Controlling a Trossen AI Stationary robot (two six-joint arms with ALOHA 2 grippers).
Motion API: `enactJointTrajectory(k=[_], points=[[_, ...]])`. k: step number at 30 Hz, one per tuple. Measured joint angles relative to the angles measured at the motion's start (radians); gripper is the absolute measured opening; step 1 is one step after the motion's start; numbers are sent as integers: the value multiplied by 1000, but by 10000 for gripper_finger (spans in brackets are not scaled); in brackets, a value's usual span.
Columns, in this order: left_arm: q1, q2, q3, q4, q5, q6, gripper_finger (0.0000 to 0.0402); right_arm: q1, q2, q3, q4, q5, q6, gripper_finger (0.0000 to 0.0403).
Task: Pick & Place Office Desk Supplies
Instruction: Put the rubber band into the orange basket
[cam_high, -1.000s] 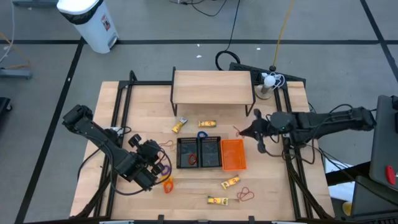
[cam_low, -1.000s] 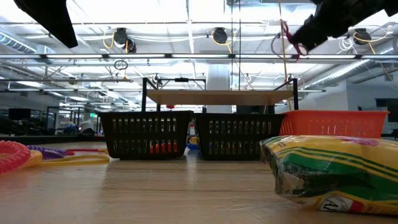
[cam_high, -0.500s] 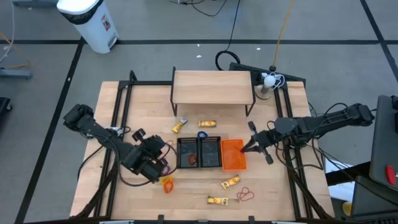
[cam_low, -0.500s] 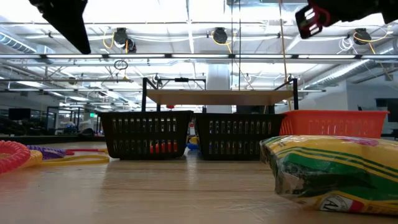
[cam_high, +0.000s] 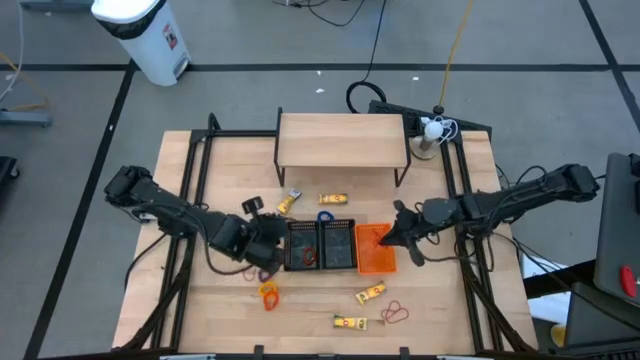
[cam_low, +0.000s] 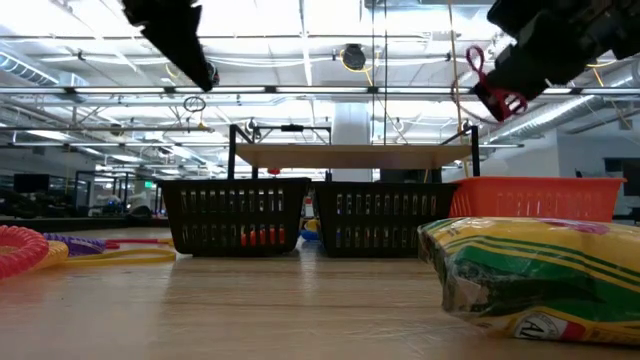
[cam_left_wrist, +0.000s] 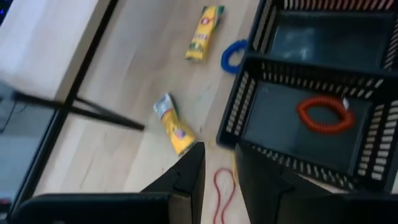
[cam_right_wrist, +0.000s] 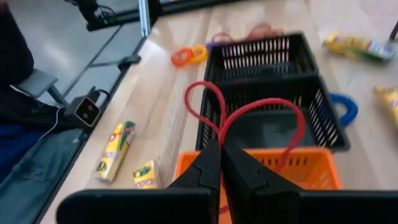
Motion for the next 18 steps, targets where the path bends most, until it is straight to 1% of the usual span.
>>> enactJointTrajectory(k=[3, 12, 18], points=[[20, 0, 0, 27, 2, 35, 93, -4, 32, 0, -3, -2, 18, 0], [34, 0, 0, 23, 2, 34, 93, -12, 81, 0, -57, -1, 107, 0], [34, 0, 0, 24, 2, 35, 93, -14, 124, 0, -55, -4, 113, 0]])
